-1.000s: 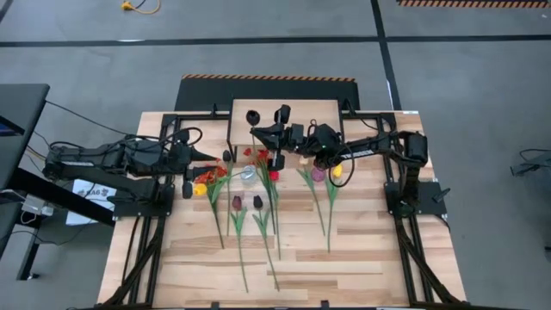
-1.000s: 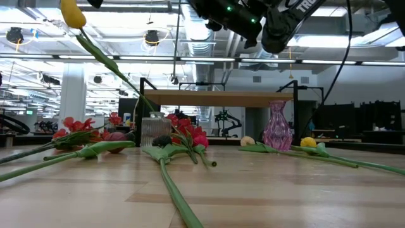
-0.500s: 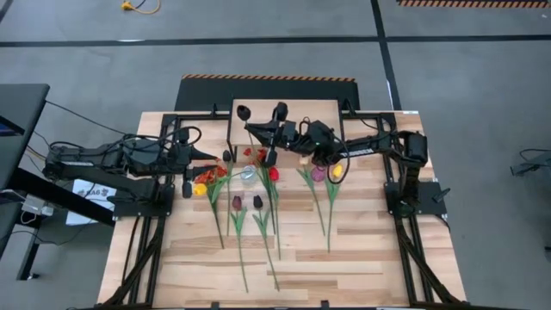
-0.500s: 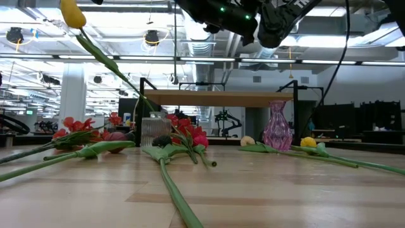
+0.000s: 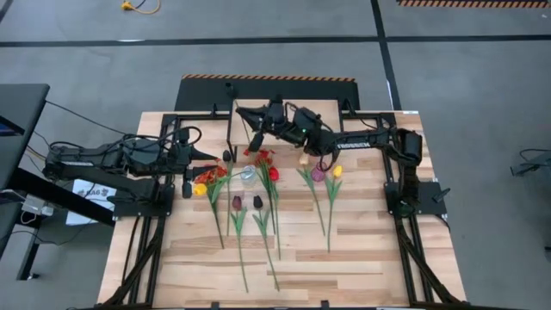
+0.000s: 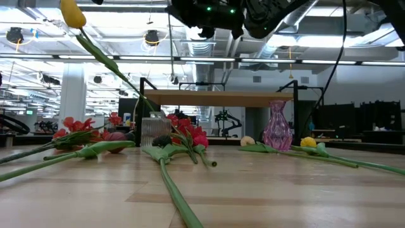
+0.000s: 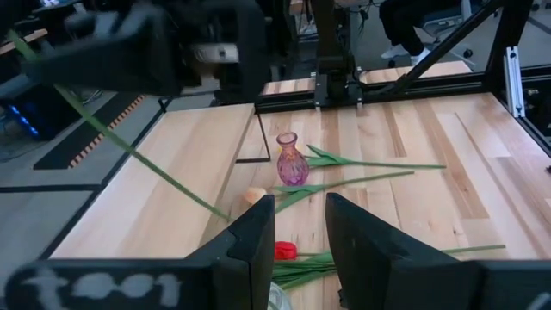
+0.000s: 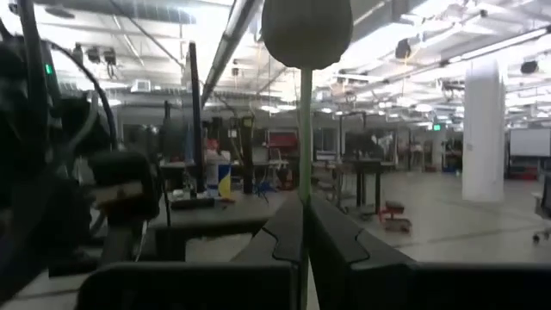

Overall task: Pick and place flowers into a vace then onto a shelf
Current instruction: Put the right black flower into the transparent vase

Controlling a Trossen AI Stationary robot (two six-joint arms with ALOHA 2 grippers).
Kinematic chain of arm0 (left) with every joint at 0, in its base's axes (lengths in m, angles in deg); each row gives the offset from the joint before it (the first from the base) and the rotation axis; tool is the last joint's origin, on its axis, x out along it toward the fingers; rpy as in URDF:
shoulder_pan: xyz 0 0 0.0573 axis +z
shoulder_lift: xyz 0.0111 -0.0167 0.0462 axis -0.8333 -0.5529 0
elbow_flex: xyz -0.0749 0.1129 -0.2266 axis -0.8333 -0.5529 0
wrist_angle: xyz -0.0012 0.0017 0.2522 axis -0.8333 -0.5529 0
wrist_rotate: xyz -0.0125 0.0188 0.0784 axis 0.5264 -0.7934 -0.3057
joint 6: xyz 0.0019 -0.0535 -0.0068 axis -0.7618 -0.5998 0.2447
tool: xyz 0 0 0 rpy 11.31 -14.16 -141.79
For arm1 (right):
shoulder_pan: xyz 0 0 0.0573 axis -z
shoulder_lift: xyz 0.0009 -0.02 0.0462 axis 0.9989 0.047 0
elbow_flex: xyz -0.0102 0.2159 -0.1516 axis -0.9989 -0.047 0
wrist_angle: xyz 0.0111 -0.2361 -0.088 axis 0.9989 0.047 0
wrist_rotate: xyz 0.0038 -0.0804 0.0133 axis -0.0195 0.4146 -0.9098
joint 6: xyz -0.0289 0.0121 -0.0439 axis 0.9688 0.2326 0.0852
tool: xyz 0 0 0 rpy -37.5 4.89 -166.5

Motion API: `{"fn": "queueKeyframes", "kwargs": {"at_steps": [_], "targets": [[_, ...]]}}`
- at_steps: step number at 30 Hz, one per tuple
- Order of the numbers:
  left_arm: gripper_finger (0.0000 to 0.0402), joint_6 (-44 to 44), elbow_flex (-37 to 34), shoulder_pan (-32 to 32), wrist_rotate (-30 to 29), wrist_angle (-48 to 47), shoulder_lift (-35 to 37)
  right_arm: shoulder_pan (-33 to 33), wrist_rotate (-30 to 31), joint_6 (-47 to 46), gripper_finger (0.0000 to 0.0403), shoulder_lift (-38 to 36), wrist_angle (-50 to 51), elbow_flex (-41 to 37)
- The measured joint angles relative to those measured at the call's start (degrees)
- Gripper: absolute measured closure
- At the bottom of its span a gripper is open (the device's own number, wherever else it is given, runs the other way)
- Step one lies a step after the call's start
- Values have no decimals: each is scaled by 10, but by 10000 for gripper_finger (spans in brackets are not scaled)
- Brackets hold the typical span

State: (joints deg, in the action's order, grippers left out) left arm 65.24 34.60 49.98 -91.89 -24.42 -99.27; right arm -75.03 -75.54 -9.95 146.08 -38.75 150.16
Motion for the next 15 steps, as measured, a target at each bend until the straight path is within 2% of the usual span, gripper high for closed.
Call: {"fn": "queueKeyframes", "kwargs": {"at_steps": [6, 11, 15], "targets": [[305, 0, 0, 0, 0, 0, 0, -25, 63, 44, 401, 0, 44, -1], [305, 0, 0, 0, 0, 0, 0, -43, 67, 61, 401, 0, 71, -1], [305, 0, 0, 0, 0, 0, 0, -44, 64, 74, 402, -24, 160, -2]]}}
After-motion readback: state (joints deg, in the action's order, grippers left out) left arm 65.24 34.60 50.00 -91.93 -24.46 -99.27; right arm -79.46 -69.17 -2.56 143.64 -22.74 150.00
